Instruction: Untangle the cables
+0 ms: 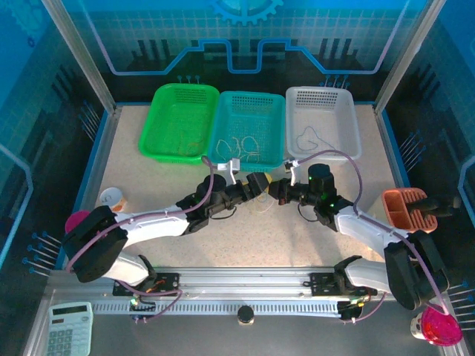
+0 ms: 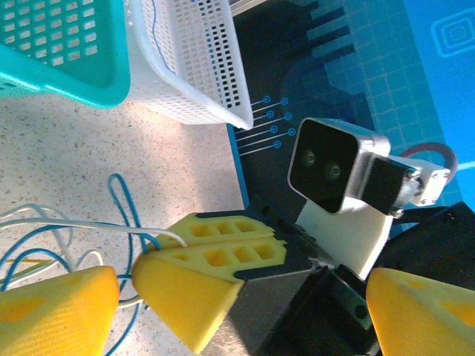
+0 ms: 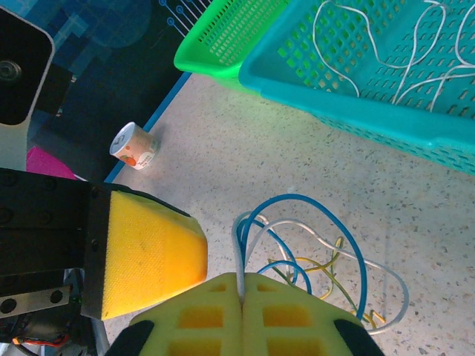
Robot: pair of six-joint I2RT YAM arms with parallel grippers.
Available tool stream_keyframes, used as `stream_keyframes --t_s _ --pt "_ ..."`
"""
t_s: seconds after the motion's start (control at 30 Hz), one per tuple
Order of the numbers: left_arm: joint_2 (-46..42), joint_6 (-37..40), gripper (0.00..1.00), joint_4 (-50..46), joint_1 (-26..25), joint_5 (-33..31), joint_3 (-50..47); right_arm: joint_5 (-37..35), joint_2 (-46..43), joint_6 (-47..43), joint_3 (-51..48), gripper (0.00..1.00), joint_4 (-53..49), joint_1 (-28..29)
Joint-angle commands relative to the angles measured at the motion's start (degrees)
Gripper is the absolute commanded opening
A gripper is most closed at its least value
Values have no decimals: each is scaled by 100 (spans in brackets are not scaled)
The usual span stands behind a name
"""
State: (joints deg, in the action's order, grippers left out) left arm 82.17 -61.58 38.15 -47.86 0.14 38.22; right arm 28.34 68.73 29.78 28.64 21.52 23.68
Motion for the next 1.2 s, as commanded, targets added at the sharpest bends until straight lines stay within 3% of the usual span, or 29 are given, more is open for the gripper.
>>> stream_keyframes --t_s 0.0,0.17,0.83,1.17 --pt "3 94 87 -235 -40 -363 84 30 -188 -76 187 0 28 54" --pt "85 348 90 -372 -19 -819 -52 56 -366 -42 166 0 -15 54" --pt "263 -346 91 492 -74 -419 -245 39 -273 -67 238 0 -58 47" --pt "554 -186 92 684 66 -616 54 67 -435 -45 66 0 -78 52"
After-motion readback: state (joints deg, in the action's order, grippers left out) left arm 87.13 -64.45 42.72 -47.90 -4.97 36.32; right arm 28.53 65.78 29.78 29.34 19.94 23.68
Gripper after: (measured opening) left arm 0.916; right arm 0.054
